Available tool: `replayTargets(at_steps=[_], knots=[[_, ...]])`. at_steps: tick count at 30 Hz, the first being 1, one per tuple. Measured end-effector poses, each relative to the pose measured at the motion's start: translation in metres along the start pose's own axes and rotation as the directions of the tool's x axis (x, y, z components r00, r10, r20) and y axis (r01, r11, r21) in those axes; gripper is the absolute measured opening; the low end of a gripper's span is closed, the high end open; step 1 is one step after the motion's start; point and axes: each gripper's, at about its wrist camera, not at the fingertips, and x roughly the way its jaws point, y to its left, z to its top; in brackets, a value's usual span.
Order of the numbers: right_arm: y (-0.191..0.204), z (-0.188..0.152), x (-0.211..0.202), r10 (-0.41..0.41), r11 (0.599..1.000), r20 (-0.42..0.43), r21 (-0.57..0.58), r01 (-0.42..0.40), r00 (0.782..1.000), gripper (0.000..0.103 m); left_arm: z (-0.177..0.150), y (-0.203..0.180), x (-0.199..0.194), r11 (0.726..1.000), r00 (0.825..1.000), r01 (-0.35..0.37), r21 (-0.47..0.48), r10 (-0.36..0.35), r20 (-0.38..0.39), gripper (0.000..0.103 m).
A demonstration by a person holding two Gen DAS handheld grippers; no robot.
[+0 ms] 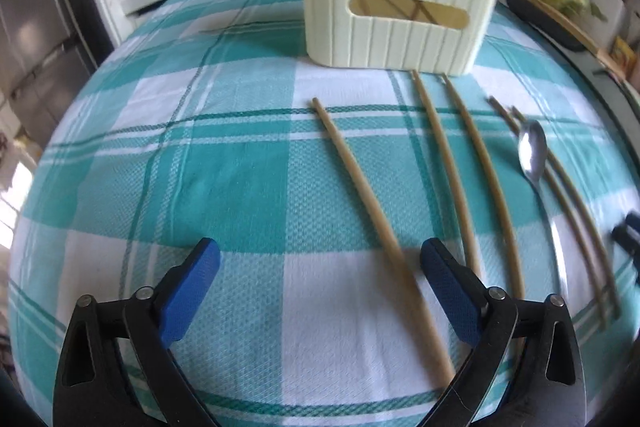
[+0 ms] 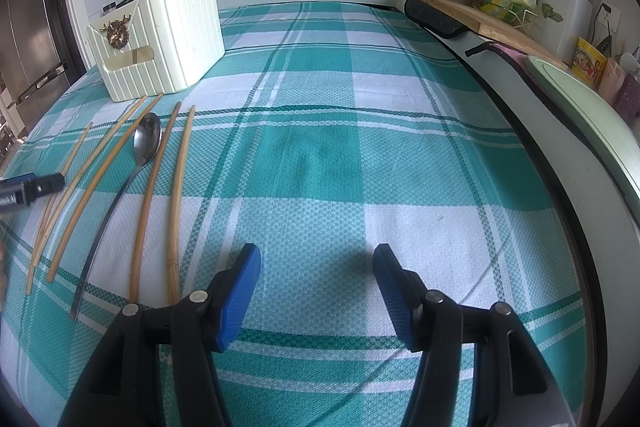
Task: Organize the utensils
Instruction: 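Move the right gripper over the row of wooden chopsticks, then grasp a wooden chopstick with the right gripper and slide it apart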
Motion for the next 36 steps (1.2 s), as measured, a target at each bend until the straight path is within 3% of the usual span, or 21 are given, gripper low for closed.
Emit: replayTargets(at_steps=[7, 10, 14, 16, 20, 22, 24, 30, 33, 35, 36], knots=[[0.001, 0.003, -0.002, 0.008, 1.000, -0.011, 0.005, -0.008, 1.000, 0.060, -0.010, 0.025, -0.010, 1.000, 1.000, 0.012, 0.010, -0.012, -0.018, 0.091], [0.008, 0.015, -0.014, 0.100, 0.995, 0.016, 0.003, -0.100, 0.995, 0.060, -0.013, 0.031, -0.013, 0.999, 0.999, 0.036, 0.009, -0.035, -0.035, 0.091], [0.033, 0.035, -0.010, 0.227, 0.972, -0.047, -0.058, -0.229, 0.973, 0.059, -0.019, 0.025, -0.018, 0.998, 0.998, 0.051, 0.036, -0.049, -0.048, 0.090], [0.045, 0.039, -0.001, 0.225, 0.967, -0.091, -0.097, -0.234, 0.970, 0.043, -0.022, 0.021, -0.020, 0.997, 0.997, 0.057, 0.052, -0.054, -0.052, 0.090], [0.060, 0.041, 0.016, 0.213, 0.957, -0.159, -0.167, -0.239, 0.964, 0.031, -0.028, 0.018, -0.025, 0.995, 0.997, 0.058, 0.081, -0.053, -0.059, 0.090], [0.065, 0.040, 0.022, 0.191, 0.956, -0.190, -0.189, -0.226, 0.963, 0.013, -0.030, 0.020, -0.027, 0.994, 0.996, 0.060, 0.093, -0.054, -0.067, 0.089], [0.065, 0.039, 0.020, 0.169, 0.958, -0.189, -0.199, -0.206, 0.967, 0.007, -0.032, 0.025, -0.029, 0.993, 0.996, 0.054, 0.102, -0.047, -0.073, 0.087], [0.043, 0.024, 0.008, 0.076, 0.985, -0.177, -0.141, -0.101, 0.981, 0.007, -0.038, 0.056, -0.035, 0.997, 0.997, 0.008, 0.081, -0.002, -0.082, 0.087], [0.031, 0.013, -0.001, 0.045, 0.992, -0.155, -0.111, -0.063, 0.987, 0.007, -0.040, 0.069, -0.033, 0.998, 0.996, 0.020, 0.052, -0.015, -0.091, 0.087], [0.029, 0.008, -0.004, 0.040, 0.993, -0.129, -0.106, -0.054, 0.991, 0.011, -0.039, 0.070, -0.031, 0.998, 0.995, 0.044, 0.038, -0.040, -0.092, 0.088], [0.028, 0.005, -0.005, 0.048, 0.993, -0.119, -0.104, -0.061, 0.992, 0.022, -0.038, 0.069, -0.030, 0.998, 0.995, 0.046, 0.039, -0.043, -0.089, 0.090]])
